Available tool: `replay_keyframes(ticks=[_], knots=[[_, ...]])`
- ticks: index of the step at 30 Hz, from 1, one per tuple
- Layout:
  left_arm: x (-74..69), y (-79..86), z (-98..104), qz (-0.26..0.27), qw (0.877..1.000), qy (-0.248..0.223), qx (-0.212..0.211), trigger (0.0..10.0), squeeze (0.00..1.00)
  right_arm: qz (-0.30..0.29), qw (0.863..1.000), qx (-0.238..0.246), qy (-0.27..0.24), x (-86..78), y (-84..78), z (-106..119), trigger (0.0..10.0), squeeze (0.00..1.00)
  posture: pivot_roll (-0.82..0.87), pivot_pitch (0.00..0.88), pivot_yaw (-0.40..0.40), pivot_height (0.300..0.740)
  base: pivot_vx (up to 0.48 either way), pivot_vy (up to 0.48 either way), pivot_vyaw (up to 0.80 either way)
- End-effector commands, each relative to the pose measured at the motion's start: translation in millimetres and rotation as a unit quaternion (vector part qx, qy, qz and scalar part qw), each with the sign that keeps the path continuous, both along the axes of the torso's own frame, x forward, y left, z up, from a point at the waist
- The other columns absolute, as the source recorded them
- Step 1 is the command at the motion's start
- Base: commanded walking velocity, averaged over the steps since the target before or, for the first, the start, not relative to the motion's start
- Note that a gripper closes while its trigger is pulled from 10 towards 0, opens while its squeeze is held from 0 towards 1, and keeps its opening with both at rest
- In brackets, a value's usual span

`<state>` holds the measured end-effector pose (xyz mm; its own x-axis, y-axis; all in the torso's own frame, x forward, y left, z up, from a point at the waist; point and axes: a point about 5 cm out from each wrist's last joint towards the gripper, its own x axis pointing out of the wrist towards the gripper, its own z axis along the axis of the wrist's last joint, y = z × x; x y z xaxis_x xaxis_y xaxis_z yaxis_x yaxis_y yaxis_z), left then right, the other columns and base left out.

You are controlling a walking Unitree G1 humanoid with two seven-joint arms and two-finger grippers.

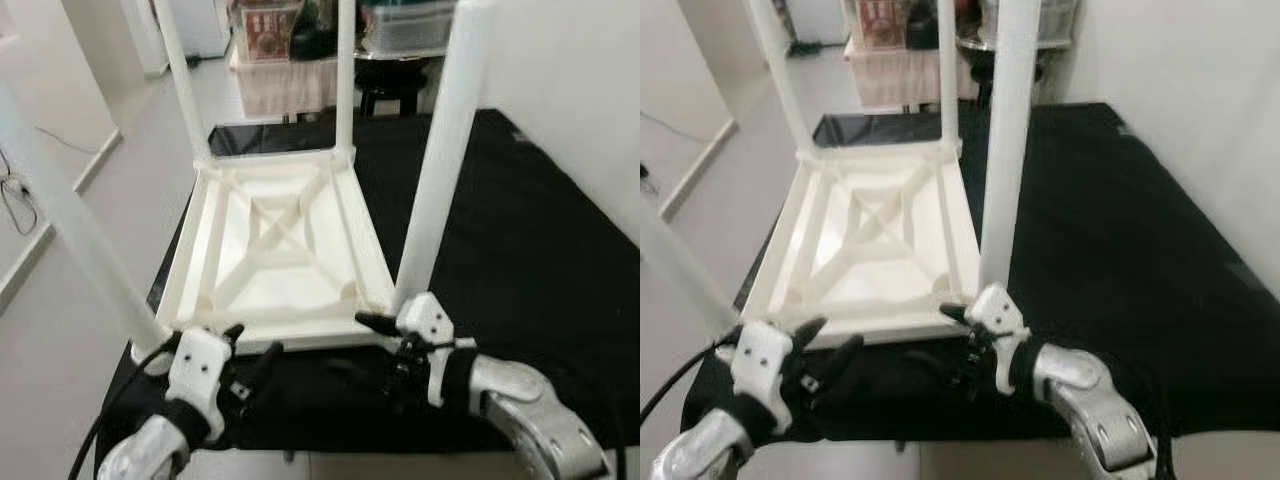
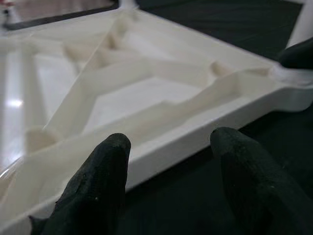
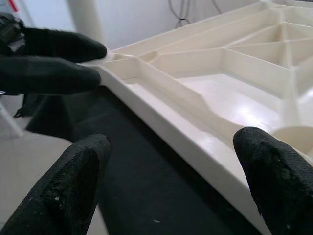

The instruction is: Building children table

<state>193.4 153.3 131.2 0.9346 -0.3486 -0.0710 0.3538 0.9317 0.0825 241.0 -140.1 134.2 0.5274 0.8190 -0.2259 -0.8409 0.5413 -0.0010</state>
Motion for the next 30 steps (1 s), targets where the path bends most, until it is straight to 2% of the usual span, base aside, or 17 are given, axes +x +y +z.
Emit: replay_keyframes(ticks=[1, 4, 6, 8, 10, 11, 13, 14, 17, 19, 21, 26, 27, 30], knots=[[-1.5, 2.4, 2.3, 0.011, 1.000, -0.002, 0.010, 10.0, 0.00, -0.003, 1.000, -0.006, -0.005, 1.7, -3.1, 0.7, 10.0, 0.00, 0.00, 0.021, 0.004, 0.740, 0.000, 0.000, 0.00], [-5.0, 5.2, 6.6, 0.043, 0.999, -0.011, 0.023, 10.0, 0.00, -0.007, 1.000, -0.025, 0.001, 0.0, -11.9, -0.5, 10.0, 0.00, 0.00, 0.021, 0.003, 0.740, 0.000, 0.000, 0.00], [-14.1, 14.0, 7.9, 0.083, 0.996, -0.010, 0.031, 10.0, 0.00, -0.017, 0.999, -0.047, 0.006, -1.0, -24.2, -1.7, 10.0, 0.00, 0.00, 0.022, 0.008, 0.740, 0.000, 0.000, 0.00], [-18.1, 17.8, 8.3, 0.100, 0.994, -0.009, 0.033, 10.0, 0.00, -0.024, 0.998, -0.057, 0.006, -0.6, -29.2, -2.1, 10.0, 0.00, 0.00, 0.022, 0.008, 0.740, 0.000, 0.000, 0.00], [-28.6, 34.1, 12.9, 0.155, 0.987, -0.019, 0.042, 10.0, 0.00, -0.075, 0.993, -0.088, 0.015, 7.6, -46.1, -5.1, 10.0, 0.00, 0.00, 0.023, 0.010, 0.740, 0.000, 0.000, 0.00], [-28.6, 34.1, 12.9, 0.155, 0.987, -0.019, 0.042, 10.0, 0.00, -0.075, 0.993, -0.088, 0.015, 7.6, -46.1, -5.1, 10.0, 0.00, 0.00, 0.023, 0.010, 0.740, 0.000, 0.000, 0.00], [-33.4, 46.1, 12.9, 0.188, 0.981, -0.019, 0.053, 10.0, 0.00, -0.104, 0.986, -0.130, 0.018, 12.2, -56.2, -9.7, 10.0, 0.00, 0.00, 0.023, 0.010, 0.740, 0.000, 0.000, 0.00], [-33.4, 46.1, 12.9, 0.188, 0.981, -0.019, 0.053, 10.0, 0.00, -0.104, 0.986, -0.130, 0.018, 12.2, -56.2, -9.7, 10.0, 0.00, 0.00, 0.023, 0.010, 0.740, 0.000, 0.000, 0.00], [-37.3, 54.5, 8.3, 0.209, 0.976, -0.011, 0.059, 10.0, 0.00, -0.134, 0.979, -0.150, 0.038, 15.5, -65.2, -14.2, 10.0, 0.00, 0.01, 0.024, 0.009, 0.740, 0.000, 0.000, 0.00], [-38.3, 63.1, -5.7, 0.229, 0.972, 0.010, 0.048, 10.0, 0.00, -0.139, 0.973, -0.171, 0.071, 12.3, -73.9, -18.6, 10.0, 0.00, 0.00, 0.023, 0.008, 0.740, 0.000, 0.000, 0.00], [-36.1, 66.6, -15.9, 0.233, 0.971, 0.022, 0.043, 10.0, 0.00, -0.120, 0.972, -0.183, 0.081, 6.7, -81.4, -15.5, 10.0, 0.00, 0.00, 0.026, 0.009, 0.740, 0.000, 0.000, 0.00], [-31.9, 63.7, -16.1, 0.220, 0.975, 0.022, 0.031, 10.0, 0.00, -0.120, 0.971, -0.190, 0.086, 5.2, -93.0, -9.2, 10.0, 0.00, -0.01, 0.026, 0.013, 0.740, 0.000, 0.000, 0.00], [-29.4, 61.1, -16.2, 0.207, 0.978, 0.022, 0.029, 10.0, 0.00, -0.106, 0.971, -0.192, 0.096, -0.9, -97.3, -6.0, 10.0, 0.00, -0.01, 0.027, 0.013, 0.740, 0.000, 0.000, 0.00], [-27.8, 59.9, -16.0, 0.201, 0.979, 0.020, 0.031, 10.0, 0.00, -0.103, 0.970, -0.196, 0.103, -4.3, -99.6, -4.6, 10.0, 0.00, -0.02, 0.027, 0.016, 0.740, 0.000, 0.000, 0.00]])
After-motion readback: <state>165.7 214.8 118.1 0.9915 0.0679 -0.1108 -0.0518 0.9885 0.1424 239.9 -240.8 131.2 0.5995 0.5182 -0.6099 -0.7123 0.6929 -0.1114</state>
